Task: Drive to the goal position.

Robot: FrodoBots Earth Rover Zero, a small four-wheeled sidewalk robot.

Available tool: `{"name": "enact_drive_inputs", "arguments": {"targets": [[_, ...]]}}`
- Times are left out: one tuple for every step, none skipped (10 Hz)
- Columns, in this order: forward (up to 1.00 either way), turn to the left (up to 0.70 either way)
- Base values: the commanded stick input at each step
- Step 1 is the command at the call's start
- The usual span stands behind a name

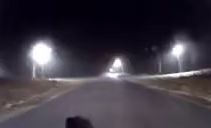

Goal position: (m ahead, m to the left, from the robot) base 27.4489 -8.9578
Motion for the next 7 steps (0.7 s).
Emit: {"name": "enact_drive_inputs", "arguments": {"targets": [[1.0, 0.0], [1.0, 0.0], [1.0, 0.0], [1.0, 0.0], [1.0, 0.0], [1.0, 0.0], [1.0, 0.0]]}}
